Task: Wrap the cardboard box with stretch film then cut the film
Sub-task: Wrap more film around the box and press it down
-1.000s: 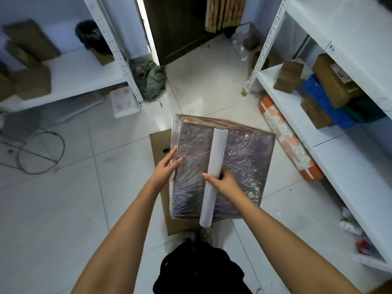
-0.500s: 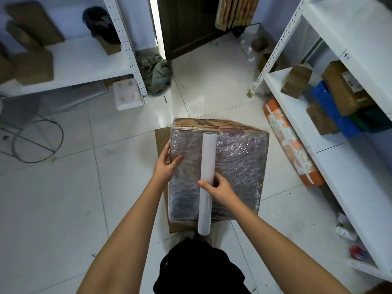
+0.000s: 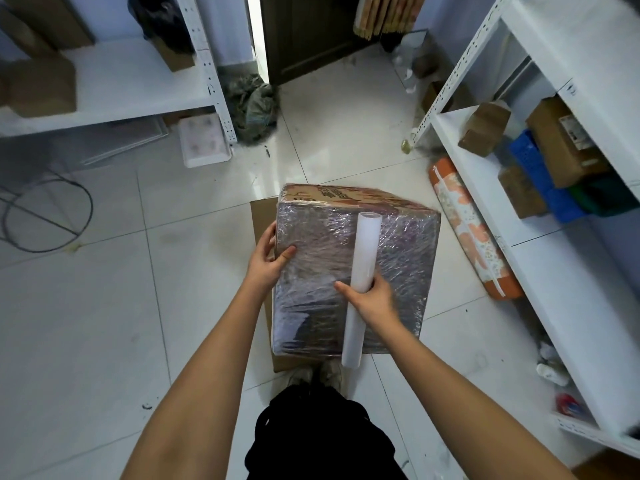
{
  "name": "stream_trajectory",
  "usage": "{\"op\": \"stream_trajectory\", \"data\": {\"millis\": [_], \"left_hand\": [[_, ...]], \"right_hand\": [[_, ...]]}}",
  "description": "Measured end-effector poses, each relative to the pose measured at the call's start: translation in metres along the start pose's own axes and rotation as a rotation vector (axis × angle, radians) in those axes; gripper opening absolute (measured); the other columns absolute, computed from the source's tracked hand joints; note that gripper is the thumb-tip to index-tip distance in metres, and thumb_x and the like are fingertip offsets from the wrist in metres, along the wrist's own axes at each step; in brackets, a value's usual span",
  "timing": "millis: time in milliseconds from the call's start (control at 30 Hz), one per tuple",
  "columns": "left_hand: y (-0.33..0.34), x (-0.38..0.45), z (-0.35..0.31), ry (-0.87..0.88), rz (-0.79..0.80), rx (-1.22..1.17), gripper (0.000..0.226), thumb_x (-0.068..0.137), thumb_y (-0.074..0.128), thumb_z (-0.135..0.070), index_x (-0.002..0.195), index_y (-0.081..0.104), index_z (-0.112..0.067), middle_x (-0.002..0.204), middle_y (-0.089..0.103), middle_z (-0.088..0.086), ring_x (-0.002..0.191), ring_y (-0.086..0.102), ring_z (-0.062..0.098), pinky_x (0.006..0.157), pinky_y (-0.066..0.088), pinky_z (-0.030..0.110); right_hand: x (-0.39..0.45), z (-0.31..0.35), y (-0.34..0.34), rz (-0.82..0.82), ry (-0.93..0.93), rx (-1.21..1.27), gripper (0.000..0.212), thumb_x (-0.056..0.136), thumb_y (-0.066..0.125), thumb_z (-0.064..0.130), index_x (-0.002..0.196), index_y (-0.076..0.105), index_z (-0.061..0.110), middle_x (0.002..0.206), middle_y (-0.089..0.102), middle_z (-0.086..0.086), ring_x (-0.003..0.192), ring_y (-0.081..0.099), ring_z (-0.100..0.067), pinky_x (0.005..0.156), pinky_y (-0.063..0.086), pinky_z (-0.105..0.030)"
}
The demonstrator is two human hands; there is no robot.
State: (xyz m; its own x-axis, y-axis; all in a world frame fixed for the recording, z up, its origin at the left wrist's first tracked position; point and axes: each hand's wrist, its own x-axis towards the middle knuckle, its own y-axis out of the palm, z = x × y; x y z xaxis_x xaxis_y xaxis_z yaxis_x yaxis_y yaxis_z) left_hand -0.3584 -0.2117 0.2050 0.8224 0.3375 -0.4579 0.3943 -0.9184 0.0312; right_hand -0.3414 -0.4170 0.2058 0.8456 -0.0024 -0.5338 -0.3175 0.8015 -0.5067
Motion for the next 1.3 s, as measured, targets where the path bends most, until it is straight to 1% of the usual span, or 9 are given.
{"op": "stream_trajectory", "data": {"millis": [133, 267, 500, 733, 833, 900, 1033, 1133, 1300], "left_hand": [[-0.005, 0.001, 0.002, -0.016, -0.008, -0.015, 0.066, 0.088, 0.062, -0.013, 0.144, 0.029, -0.025, 0.141, 0.043, 0.010, 0.123, 0.049, 0.026, 0.089, 0.049, 0.032], [-0.010, 0.004, 0.002, -0.012, 0.003, 0.002, 0.063, 0.090, 0.060, -0.014, 0.143, 0.027, -0.024, 0.137, 0.046, 0.012, 0.113, 0.052, 0.020, 0.073, 0.050, 0.017], [-0.012, 0.006, 0.000, -0.051, 0.029, -0.003, 0.064, 0.089, 0.061, -0.017, 0.142, 0.027, -0.027, 0.136, 0.045, 0.008, 0.118, 0.050, 0.024, 0.090, 0.049, 0.035], [-0.014, 0.005, -0.001, -0.031, 0.033, 0.089, 0.067, 0.089, 0.062, -0.018, 0.144, 0.025, -0.022, 0.138, 0.043, 0.006, 0.118, 0.048, 0.018, 0.096, 0.043, 0.030], [-0.006, -0.002, -0.001, 0.143, -0.159, 0.547, 0.061, 0.092, 0.060, -0.023, 0.144, 0.028, -0.014, 0.140, 0.041, 0.004, 0.126, 0.041, 0.019, 0.105, 0.034, 0.031], [0.002, -0.008, 0.003, 0.479, -0.332, 0.963, 0.055, 0.091, 0.054, -0.025, 0.139, 0.034, -0.006, 0.142, 0.039, 0.012, 0.135, 0.032, 0.028, 0.114, 0.021, 0.044], [0.029, -0.008, 0.029, 1.204, -0.003, 1.392, 0.052, 0.096, 0.036, -0.027, 0.142, 0.031, -0.003, 0.150, 0.027, 0.012, 0.141, 0.024, 0.027, 0.117, 0.013, 0.045], [0.032, 0.009, 0.049, 1.191, 0.035, 1.478, 0.059, 0.095, 0.044, -0.035, 0.146, 0.030, -0.007, 0.153, 0.026, 0.009, 0.143, 0.022, 0.024, 0.115, 0.021, 0.046], [0.033, 0.022, 0.057, 1.164, -0.024, 1.472, 0.062, 0.092, 0.044, -0.037, 0.145, 0.033, -0.008, 0.151, 0.031, 0.009, 0.141, 0.027, 0.023, 0.115, 0.022, 0.046]], "right_hand": [[0.001, 0.000, 0.001, 0.102, -0.004, -0.003, 0.048, 0.067, 0.075, 0.056, 0.099, 0.055, 0.025, 0.100, 0.065, 0.002, 0.095, 0.063, -0.019, 0.084, 0.054, -0.045], [0.000, 0.000, -0.001, 0.226, -0.101, -0.045, 0.046, 0.072, 0.074, 0.046, 0.107, 0.052, 0.023, 0.102, 0.063, 0.002, 0.098, 0.061, -0.017, 0.085, 0.053, -0.043], [0.002, -0.002, 0.002, 0.008, -0.045, -0.034, 0.063, 0.061, 0.064, 0.072, 0.108, 0.051, 0.032, 0.103, 0.065, 0.004, 0.095, 0.063, -0.020, 0.083, 0.053, -0.046], [-0.006, 0.001, -0.002, 0.046, -0.091, -0.170, 0.057, 0.086, 0.057, 0.047, 0.128, 0.042, 0.012, 0.112, 0.059, -0.012, 0.101, 0.058, -0.032, 0.086, 0.049, -0.047], [-0.013, -0.001, -0.003, 0.051, -0.109, -0.164, 0.078, 0.074, 0.044, 0.058, 0.134, 0.036, 0.008, 0.116, 0.057, -0.017, 0.103, 0.056, -0.037, 0.088, 0.046, -0.052], [-0.014, -0.003, -0.001, 0.062, -0.114, -0.143, 0.089, 0.066, 0.034, 0.065, 0.134, 0.036, 0.007, 0.116, 0.056, -0.018, 0.103, 0.055, -0.037, 0.088, 0.046, -0.052], [-0.018, -0.011, 0.000, -0.004, -0.112, -0.110, 0.062, 0.078, 0.051, 0.056, 0.118, 0.043, 0.010, 0.098, 0.057, -0.009, 0.091, 0.059, -0.033, 0.077, 0.049, -0.045], [-0.016, -0.026, 0.002, -0.090, -0.087, -0.087, 0.033, 0.085, 0.063, 0.037, 0.103, 0.042, 0.018, 0.084, 0.055, 0.000, 0.079, 0.060, -0.028, 0.068, 0.050, -0.041], [-0.009, -0.031, 0.003, -0.160, -0.077, -0.057, 0.031, 0.084, 0.065, 0.036, 0.097, 0.043, 0.017, 0.078, 0.055, 0.002, 0.071, 0.059, -0.024, 0.061, 0.049, -0.041]]}}
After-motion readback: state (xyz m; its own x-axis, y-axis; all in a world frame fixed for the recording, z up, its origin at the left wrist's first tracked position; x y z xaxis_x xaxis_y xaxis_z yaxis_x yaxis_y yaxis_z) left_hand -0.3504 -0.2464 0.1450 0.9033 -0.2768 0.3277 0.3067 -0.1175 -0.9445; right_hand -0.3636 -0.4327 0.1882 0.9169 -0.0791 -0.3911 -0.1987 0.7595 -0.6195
